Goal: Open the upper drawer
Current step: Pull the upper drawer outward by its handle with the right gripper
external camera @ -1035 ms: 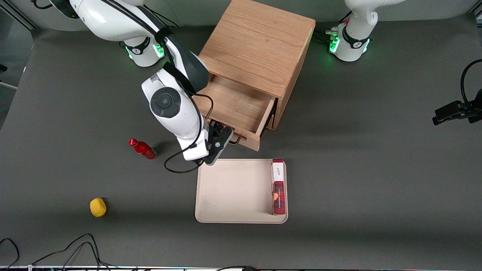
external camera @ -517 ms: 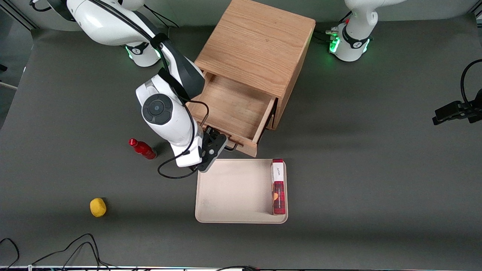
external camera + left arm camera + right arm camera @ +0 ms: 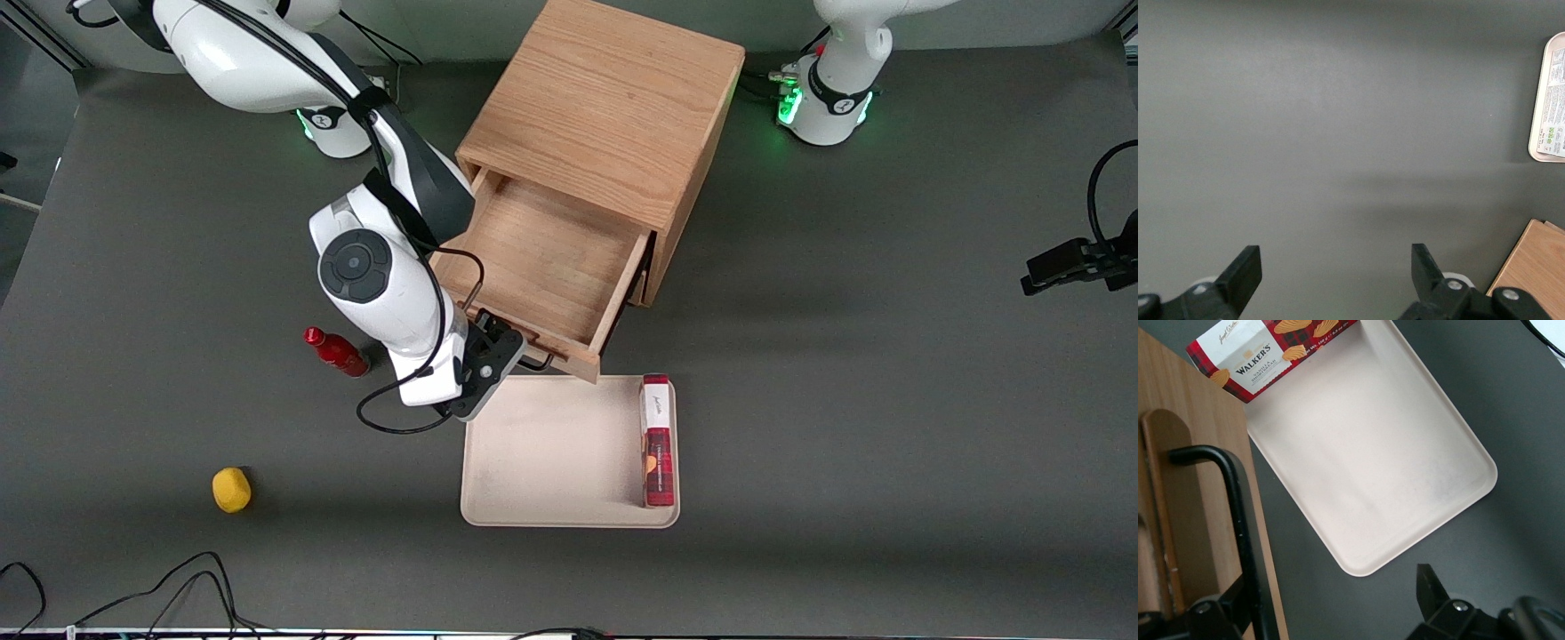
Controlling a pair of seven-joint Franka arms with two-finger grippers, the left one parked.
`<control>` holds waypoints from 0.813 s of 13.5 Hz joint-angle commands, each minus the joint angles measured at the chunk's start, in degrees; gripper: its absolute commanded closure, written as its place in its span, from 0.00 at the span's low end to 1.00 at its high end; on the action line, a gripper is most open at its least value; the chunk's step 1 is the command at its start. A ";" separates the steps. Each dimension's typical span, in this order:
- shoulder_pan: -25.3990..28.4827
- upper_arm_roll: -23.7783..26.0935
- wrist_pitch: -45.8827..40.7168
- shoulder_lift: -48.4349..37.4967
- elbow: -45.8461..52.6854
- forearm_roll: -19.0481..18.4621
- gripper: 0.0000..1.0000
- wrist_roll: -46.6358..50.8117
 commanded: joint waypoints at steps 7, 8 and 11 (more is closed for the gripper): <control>-1.49 -0.13 1.06 1.63 2.05 -1.11 0.00 -0.25; -1.58 -0.13 1.06 1.71 2.05 -1.11 0.00 -0.25; -2.02 -0.13 1.06 2.33 2.75 -1.03 0.00 -0.25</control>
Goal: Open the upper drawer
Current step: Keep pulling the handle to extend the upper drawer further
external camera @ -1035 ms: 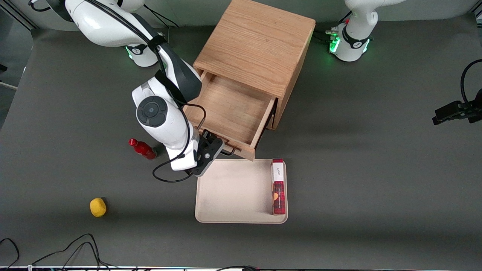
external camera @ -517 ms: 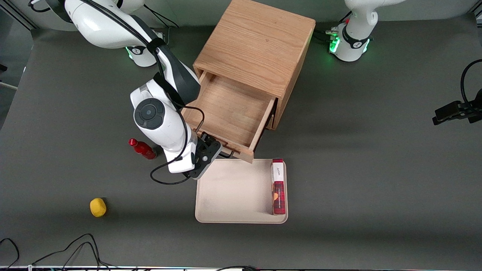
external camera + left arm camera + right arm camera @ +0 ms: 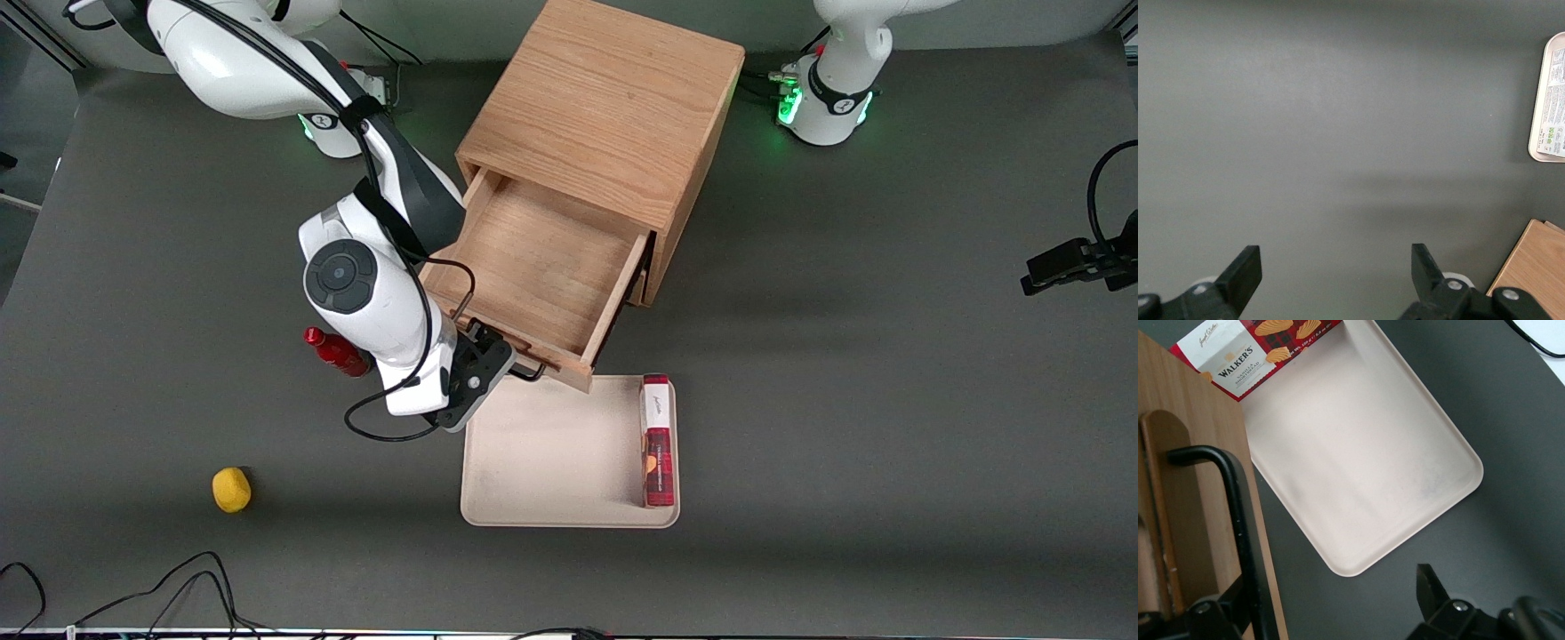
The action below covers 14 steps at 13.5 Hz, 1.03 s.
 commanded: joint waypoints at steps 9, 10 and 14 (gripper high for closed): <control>-1.84 0.40 -0.30 4.16 3.79 -0.07 0.00 -0.78; -1.84 0.49 -0.56 4.25 3.80 -0.07 0.00 -0.87; -1.84 0.66 -3.98 4.34 5.46 2.56 0.00 -0.96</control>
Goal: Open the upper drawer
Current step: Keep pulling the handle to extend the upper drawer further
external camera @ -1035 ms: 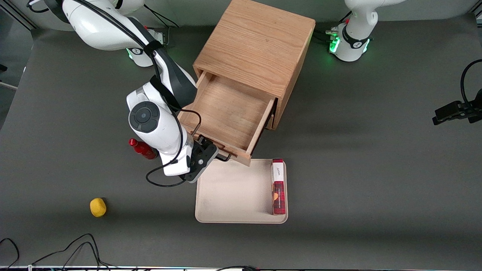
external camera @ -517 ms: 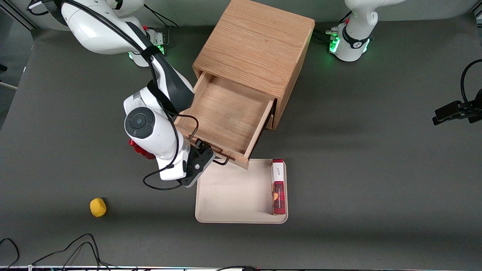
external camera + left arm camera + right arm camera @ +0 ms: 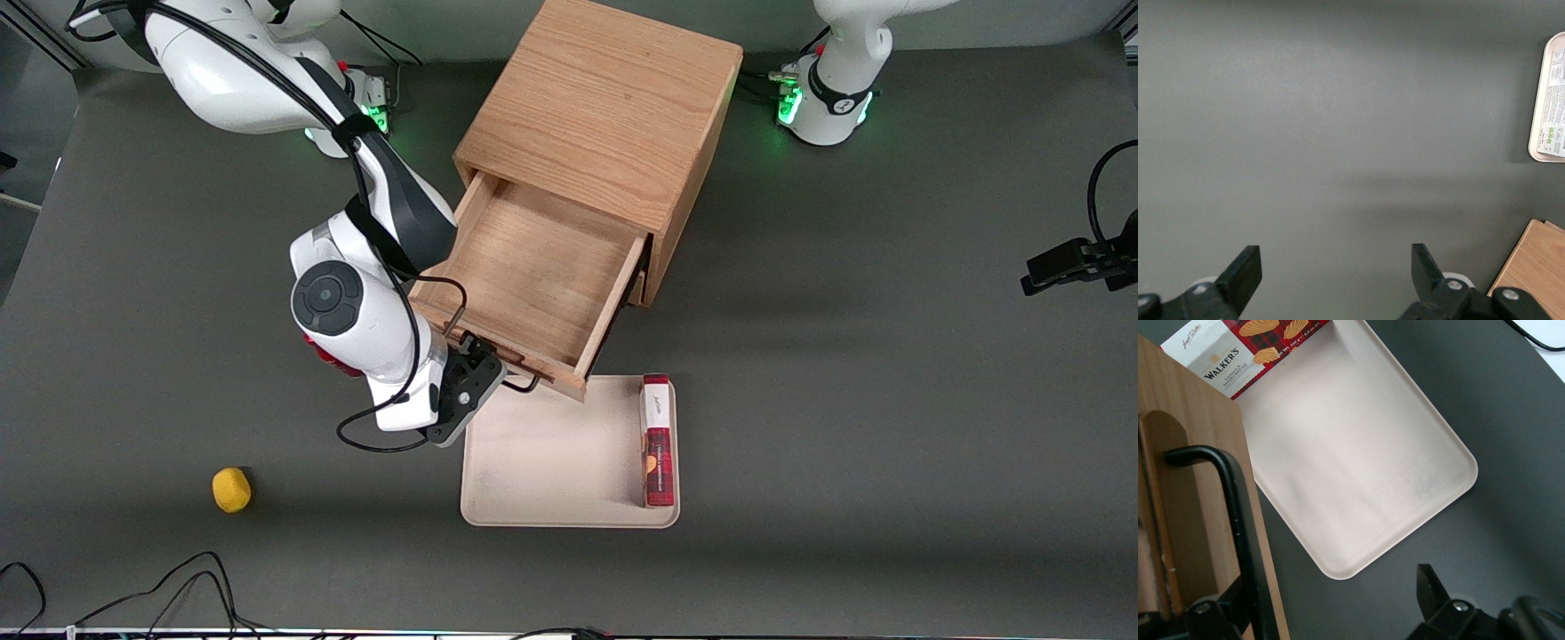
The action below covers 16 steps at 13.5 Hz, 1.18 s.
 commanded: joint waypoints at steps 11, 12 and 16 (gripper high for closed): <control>-0.10 0.35 -14.00 3.72 8.08 8.59 0.00 -0.06; -0.19 0.35 -14.26 3.72 8.08 8.69 0.00 -0.06; -0.37 0.35 -16.28 4.07 9.92 8.69 0.00 -0.06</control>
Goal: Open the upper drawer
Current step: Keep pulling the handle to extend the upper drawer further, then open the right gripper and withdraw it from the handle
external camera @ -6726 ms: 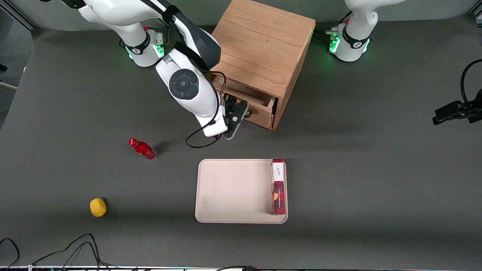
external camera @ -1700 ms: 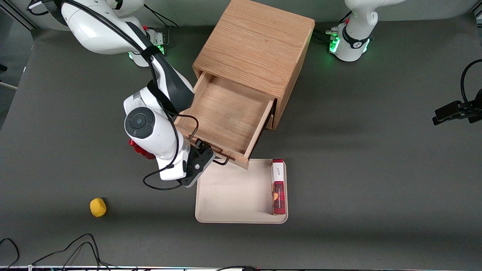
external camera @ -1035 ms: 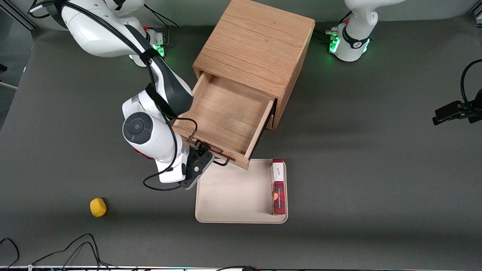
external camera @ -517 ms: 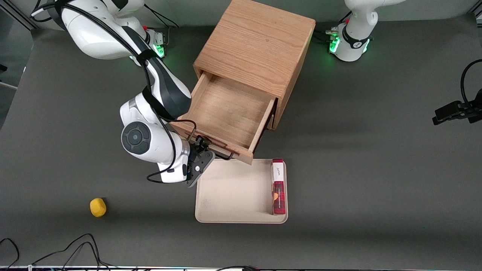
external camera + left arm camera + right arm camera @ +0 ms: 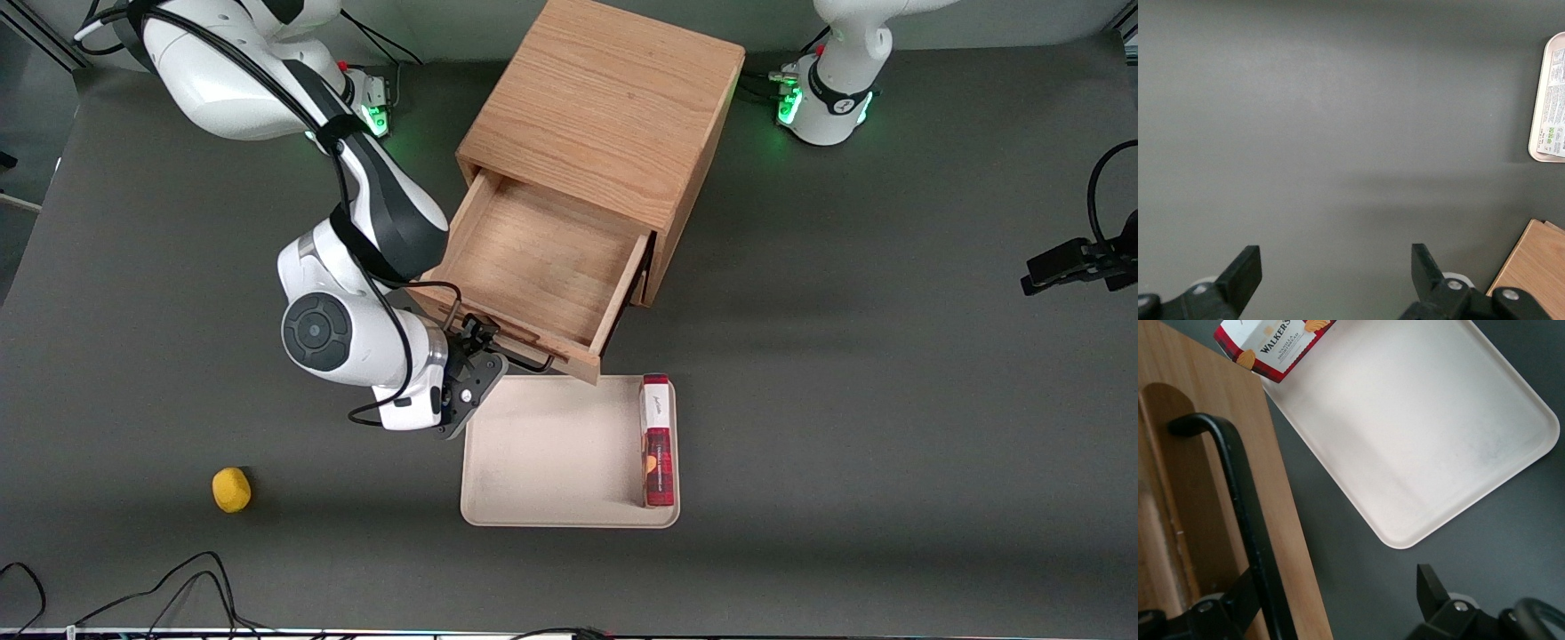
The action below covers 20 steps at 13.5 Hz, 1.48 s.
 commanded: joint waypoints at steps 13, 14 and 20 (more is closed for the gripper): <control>-0.25 -0.23 -7.22 -0.63 6.17 1.01 0.00 1.30; -0.25 -0.32 -7.31 -2.37 5.56 0.49 0.00 3.39; -4.11 -0.32 -16.78 -8.97 3.80 -5.48 0.00 20.95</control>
